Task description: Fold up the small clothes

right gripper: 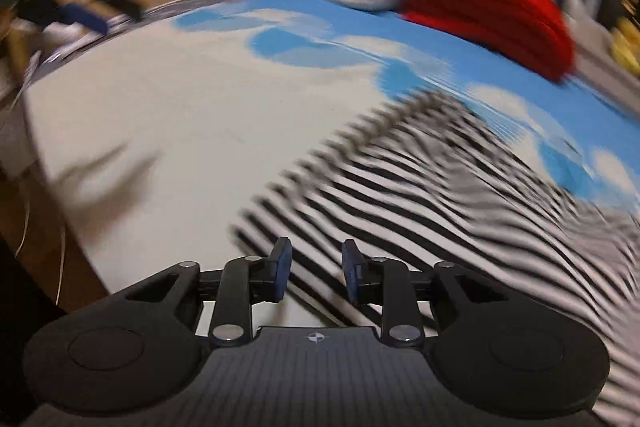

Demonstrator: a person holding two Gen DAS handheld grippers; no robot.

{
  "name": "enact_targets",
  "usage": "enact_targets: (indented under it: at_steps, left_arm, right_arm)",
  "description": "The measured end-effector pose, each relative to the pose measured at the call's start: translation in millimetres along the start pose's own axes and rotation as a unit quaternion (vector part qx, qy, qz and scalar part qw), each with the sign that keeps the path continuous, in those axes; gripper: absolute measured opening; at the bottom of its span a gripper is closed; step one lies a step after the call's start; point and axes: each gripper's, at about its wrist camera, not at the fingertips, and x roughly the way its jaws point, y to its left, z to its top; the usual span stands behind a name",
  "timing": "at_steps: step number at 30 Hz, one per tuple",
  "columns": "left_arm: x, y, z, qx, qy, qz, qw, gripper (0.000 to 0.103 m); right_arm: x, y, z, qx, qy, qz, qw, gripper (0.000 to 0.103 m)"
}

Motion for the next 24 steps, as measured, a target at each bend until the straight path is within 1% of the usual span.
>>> enact_targets:
  at_steps: [2, 4, 6, 7, 12, 13, 14, 15, 16, 17, 20, 22, 24]
  left_arm:
    - [1.0, 6.2, 1.5, -0.01, 0.001, 0.001, 0.9999, 0.045]
    - [2.8, 10.1, 2.5, -0.014, 0.002, 0.001, 0.9999, 0.045]
    - [4.5, 13.5, 3.2, -0.015, 0.003, 0.002, 0.9999, 0.045]
    - [5.6, 15.6, 3.2, -0.015, 0.004, 0.003, 0.9999, 0.045]
    - [11.4, 24.2, 5.0, -0.027, 0.01, 0.003, 0.9996, 0.045]
    - [12.7, 25.1, 5.5, -0.031, 0.012, 0.003, 0.9995, 0.045]
    - [14.2, 25.4, 5.8, -0.033, 0.014, 0.002, 0.9993, 0.045]
    - [15.7, 24.8, 6.3, -0.034, 0.016, 0.001, 0.9993, 0.045]
    - [16.4, 23.6, 6.3, -0.032, 0.016, 0.001, 0.9993, 0.045]
    - [16.8, 21.9, 6.1, -0.03, 0.017, 0.0, 0.9994, 0.045]
    - [18.7, 17.5, 6.6, -0.024, 0.017, -0.001, 0.9996, 0.045]
    - [19.7, 14.8, 6.7, -0.025, 0.017, -0.002, 0.9995, 0.045]
    - [21.4, 10.6, 6.4, -0.023, 0.017, -0.003, 0.9996, 0.045]
  right_arm:
    - [12.4, 14.8, 7.8, -0.03, 0.006, 0.005, 1.0, 0.04]
    - [26.3, 25.3, 9.3, -0.059, 0.028, 0.004, 0.998, 0.047]
    - [42.7, 31.7, 6.8, -0.091, 0.057, -0.01, 0.994, 0.047]
    - [48.4, 32.0, 5.0, -0.099, 0.066, -0.015, 0.993, 0.047]
    - [54.9, 26.7, 3.6, -0.106, 0.057, -0.009, 0.993, 0.048]
    - [56.4, 24.8, 3.6, -0.106, 0.057, -0.01, 0.993, 0.046]
    - [58.5, 24.1, 3.4, -0.106, 0.057, -0.012, 0.993, 0.037]
    - [60.0, 23.5, 4.3, -0.107, 0.057, -0.02, 0.992, 0.031]
    - [61.8, 23.3, 5.2, -0.11, 0.059, -0.03, 0.992, 0.021]
    - [62.1, 23.2, 6.3, -0.108, 0.059, -0.03, 0.992, 0.018]
    - [59.4, 21.7, 10.0, -0.101, 0.054, -0.029, 0.993, 0.013]
    - [50.7, 24.2, 14.8, -0.101, 0.038, -0.032, 0.994, 0.012]
    - [34.8, 30.7, 22.8, -0.102, 0.01, -0.037, 0.994, 0.011]
